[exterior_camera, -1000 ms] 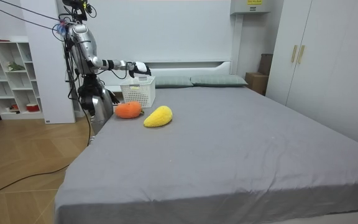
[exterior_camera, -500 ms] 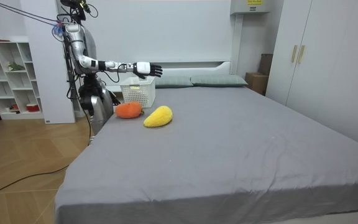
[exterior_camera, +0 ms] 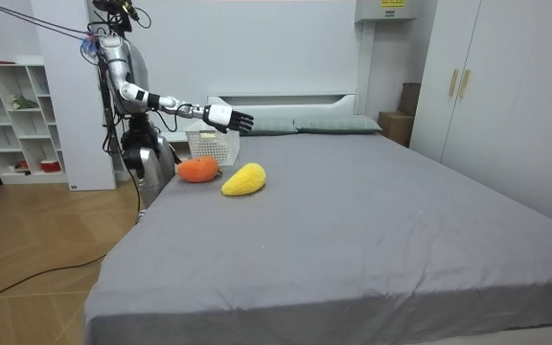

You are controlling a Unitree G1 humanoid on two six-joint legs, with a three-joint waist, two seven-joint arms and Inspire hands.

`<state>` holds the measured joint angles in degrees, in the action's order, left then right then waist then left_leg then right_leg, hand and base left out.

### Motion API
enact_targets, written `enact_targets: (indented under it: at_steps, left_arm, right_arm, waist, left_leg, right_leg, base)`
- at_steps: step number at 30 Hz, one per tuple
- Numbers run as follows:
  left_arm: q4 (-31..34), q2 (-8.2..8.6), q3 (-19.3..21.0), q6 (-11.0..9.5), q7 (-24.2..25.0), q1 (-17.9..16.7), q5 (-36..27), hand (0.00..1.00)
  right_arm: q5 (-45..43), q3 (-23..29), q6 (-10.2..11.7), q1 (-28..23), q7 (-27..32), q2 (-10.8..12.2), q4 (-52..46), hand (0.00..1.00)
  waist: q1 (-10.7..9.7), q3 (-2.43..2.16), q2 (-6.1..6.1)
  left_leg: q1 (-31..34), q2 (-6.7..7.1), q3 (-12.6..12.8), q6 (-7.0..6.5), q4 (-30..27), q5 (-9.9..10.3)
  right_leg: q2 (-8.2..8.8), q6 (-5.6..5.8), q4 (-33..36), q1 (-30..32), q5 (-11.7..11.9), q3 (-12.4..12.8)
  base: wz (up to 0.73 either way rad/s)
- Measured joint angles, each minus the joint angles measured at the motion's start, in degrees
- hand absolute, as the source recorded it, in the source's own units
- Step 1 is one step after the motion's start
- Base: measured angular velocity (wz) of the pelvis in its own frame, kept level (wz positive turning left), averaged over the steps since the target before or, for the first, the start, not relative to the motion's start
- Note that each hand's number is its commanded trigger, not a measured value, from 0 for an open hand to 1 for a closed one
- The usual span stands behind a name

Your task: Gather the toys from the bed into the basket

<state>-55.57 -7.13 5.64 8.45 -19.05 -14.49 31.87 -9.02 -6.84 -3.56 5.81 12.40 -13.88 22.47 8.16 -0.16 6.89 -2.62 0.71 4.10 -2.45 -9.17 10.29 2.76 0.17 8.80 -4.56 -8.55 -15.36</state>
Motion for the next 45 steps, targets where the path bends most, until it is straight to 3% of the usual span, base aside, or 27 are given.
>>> enact_targets:
  at_steps: [4,7,10,16,20,23,25,34,40,45]
  left_arm:
    - [-0.1,-1.32,-0.1,-0.1,0.0,1.1,-1.0,0.00]
    - [-0.1,-2.06,-0.2,-0.2,-0.1,2.4,-1.5,0.00]
    - [-0.1,-2.60,-0.2,-0.3,-0.1,3.8,-3.2,0.00]
    - [0.0,-3.33,-0.3,-1.3,-0.4,5.9,-5.3,0.00]
    - [0.0,-3.34,-0.3,-1.5,-0.6,7.1,-5.4,0.00]
    - [0.0,-3.43,-0.5,-1.8,-0.8,7.8,-5.5,0.00]
    - [-0.1,-3.99,-3.1,-2.8,-0.8,8.4,-6.7,0.00]
    - [-0.4,-4.49,-6.7,-3.8,-0.5,9.6,-8.2,0.00]
    - [-0.8,-4.98,-9.1,-4.1,-0.4,11.3,-10.0,0.00]
    - [-0.6,-5.09,-10.8,-5.2,-0.4,12.2,-11.6,0.00]
  right_arm:
    - [0.0,0.0,0.5,3.2,1.1,-0.7,10.3,0.00]
    - [0.0,-0.1,0.5,5.8,1.5,-1.9,14.5,0.00]
    - [0.0,-0.3,0.9,9.6,1.8,-3.3,19.8,0.00]
    - [-0.3,-0.4,1.6,15.4,2.0,-6.0,27.8,0.00]
    - [-0.2,-0.4,1.7,16.5,2.5,-6.3,32.0,0.00]
    - [-0.3,-0.5,1.9,18.3,2.5,-6.4,37.8,0.00]
    - [-0.1,-0.9,2.5,20.5,2.5,-6.9,42.8,0.00]
    - [-0.6,-1.3,3.0,21.2,4.4,-8.0,46.9,0.00]
    - [-0.7,-3.6,3.0,22.6,5.8,-9.1,48.0,0.00]
    - [-0.6,-5.7,3.0,22.8,6.7,-9.8,48.8,0.00]
  waist:
    - [0.0,0.00,1.12]
    - [0.1,0.44,1.30]
    - [0.3,0.52,1.46]
    - [1.1,0.83,1.19]
    - [1.4,0.90,1.14]
    - [1.7,1.26,0.73]
    - [1.9,1.60,0.43]
    - [2.1,1.84,0.13]
    - [2.3,2.62,-0.17]
    - [3.3,2.67,-0.33]
  left_leg:
    - [2.2,-0.02,-0.1,-0.01,-0.6,0.0]
    - [4.5,-0.06,0.0,-0.09,-1.1,-0.1]
    - [7.2,-0.10,0.0,-0.17,-1.8,-0.2]
    - [10.6,-0.07,-0.2,-0.26,-2.3,-0.4]
    - [13.0,0.00,-0.9,-0.26,-2.7,-0.4]
    - [13.5,0.00,-1.1,-0.25,-2.6,-0.4]
    - [14.7,0.01,-1.1,-0.26,-2.6,-0.5]
    - [18.0,0.03,-1.9,-0.11,-2.6,-0.9]
    - [19.6,0.11,-2.5,-0.09,-2.7,-1.0]
    - [21.4,0.12,-3.0,-0.08,-3.4,-1.0]
  right_leg:
    - [0.02,-0.09,0.1,1.9,0.3,-0.2]
    - [0.01,-0.18,0.3,4.1,0.7,-0.3]
    - [-0.03,-0.24,0.2,6.5,1.0,-0.3]
    - [0.09,-0.19,0.0,9.8,1.2,-0.6]
    - [0.17,-0.19,-0.1,11.8,1.3,-1.4]
    - [0.17,-0.19,-0.2,12.1,1.2,-2.0]
    - [0.21,-0.19,-0.2,13.3,1.2,-2.0]
    - [0.22,-0.20,-0.1,16.4,1.2,-2.5]
    - [0.22,-0.28,-0.1,17.8,1.3,-2.6]
    - [0.23,-0.29,-0.1,19.2,1.3,-3.2]
  base:
    - [0.01]
    - [0.00]
    - [0.00]
    - [0.02]
    - [0.10]
    - [0.09]
    - [0.00]
    - [0.01]
    - [0.03]
    - [0.06]
